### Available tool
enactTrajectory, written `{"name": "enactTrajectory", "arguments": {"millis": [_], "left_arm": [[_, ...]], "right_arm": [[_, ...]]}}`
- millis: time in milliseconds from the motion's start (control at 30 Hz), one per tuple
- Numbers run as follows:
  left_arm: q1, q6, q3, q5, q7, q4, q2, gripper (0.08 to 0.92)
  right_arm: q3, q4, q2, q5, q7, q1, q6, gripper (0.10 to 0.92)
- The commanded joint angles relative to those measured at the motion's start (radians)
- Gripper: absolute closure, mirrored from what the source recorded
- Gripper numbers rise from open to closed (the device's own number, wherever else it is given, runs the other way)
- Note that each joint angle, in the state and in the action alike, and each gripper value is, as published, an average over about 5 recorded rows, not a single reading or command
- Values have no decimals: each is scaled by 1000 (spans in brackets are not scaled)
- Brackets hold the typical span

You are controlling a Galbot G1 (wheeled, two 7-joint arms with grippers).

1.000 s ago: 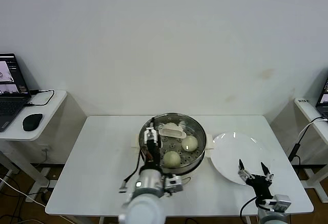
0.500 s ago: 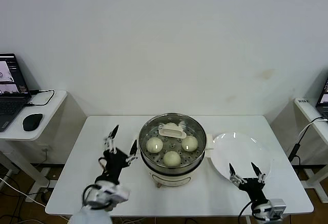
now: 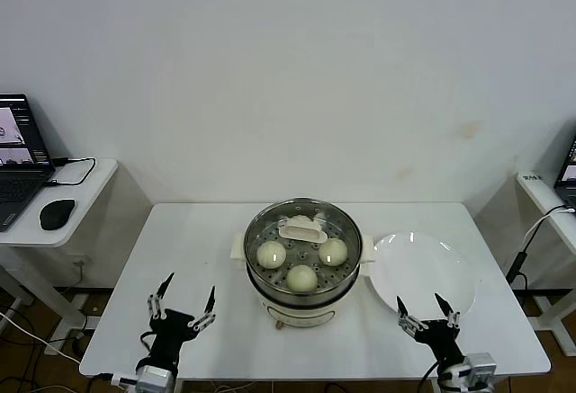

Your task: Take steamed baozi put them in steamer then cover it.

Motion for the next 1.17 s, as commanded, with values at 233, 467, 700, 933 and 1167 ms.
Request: {"name": "enactTrajectory", "arguments": {"millis": [233, 467, 700, 933, 1167], "left_arm": [[119, 16, -56, -128, -6, -17, 12, 177], [138, 16, -52, -116, 8, -52, 13, 177], [157, 14, -42, -106, 8, -69, 12, 177], [162, 11, -24, -89, 9, -72, 6, 177], [161, 9, -29, -89, 9, -71, 2, 177]], "right_arm": [[-16, 8, 18, -33, 14, -13, -40, 202], [-7, -3, 28, -93, -20, -8, -28, 203], [-10, -3, 43, -120, -21, 1, -36, 203], [1, 6, 23, -124, -32, -15, -35, 202], [19, 7, -37, -88, -42, -30, -31, 203]]}}
